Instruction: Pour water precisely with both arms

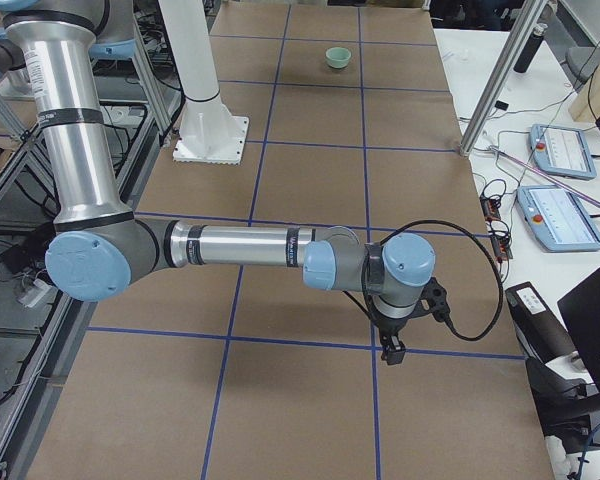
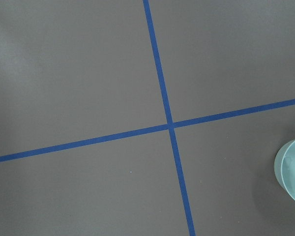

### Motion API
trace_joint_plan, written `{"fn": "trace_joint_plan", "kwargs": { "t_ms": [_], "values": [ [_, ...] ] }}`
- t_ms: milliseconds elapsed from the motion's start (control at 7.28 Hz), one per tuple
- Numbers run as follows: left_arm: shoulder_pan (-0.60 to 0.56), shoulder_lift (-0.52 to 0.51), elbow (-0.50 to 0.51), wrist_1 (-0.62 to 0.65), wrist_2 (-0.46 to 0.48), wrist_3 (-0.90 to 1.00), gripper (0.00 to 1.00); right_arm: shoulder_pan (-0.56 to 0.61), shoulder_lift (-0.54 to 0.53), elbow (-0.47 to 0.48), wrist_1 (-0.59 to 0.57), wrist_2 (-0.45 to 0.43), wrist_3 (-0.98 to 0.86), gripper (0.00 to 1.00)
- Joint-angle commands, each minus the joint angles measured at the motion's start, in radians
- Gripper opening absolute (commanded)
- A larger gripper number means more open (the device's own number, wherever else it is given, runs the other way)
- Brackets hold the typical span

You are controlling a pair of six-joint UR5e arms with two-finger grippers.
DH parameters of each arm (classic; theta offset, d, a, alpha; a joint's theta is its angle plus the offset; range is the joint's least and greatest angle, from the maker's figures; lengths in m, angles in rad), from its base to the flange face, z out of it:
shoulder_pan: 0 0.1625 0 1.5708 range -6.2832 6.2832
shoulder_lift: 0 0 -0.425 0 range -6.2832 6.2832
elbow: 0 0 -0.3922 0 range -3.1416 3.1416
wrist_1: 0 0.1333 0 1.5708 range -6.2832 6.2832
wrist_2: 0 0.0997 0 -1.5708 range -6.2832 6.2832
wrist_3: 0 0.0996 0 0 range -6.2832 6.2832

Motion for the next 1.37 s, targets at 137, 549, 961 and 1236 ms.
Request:
{"fn": "trace_joint_plan", "kwargs": {
  "t_ms": [137,549,961,1236],
  "values": [
    [0.0,0.015,-0.011,-0.034,0.0,0.0,1.0,0.0,-0.006,0.008,0.001,0.0,0.012,1.0],
    [0.0,0.025,-0.012,-0.034,0.0,-0.001,1.0,0.0,-0.009,0.008,0.001,0.0,0.012,1.0],
    [0.0,0.029,-0.011,-0.034,0.0,0.0,1.0,0.0,-0.01,0.006,0.001,0.0,0.02,1.0],
    [0.001,0.044,0.003,-0.034,0.001,0.002,1.0,0.0,-0.018,0.022,0.001,0.005,0.035,1.0]
  ]
}}
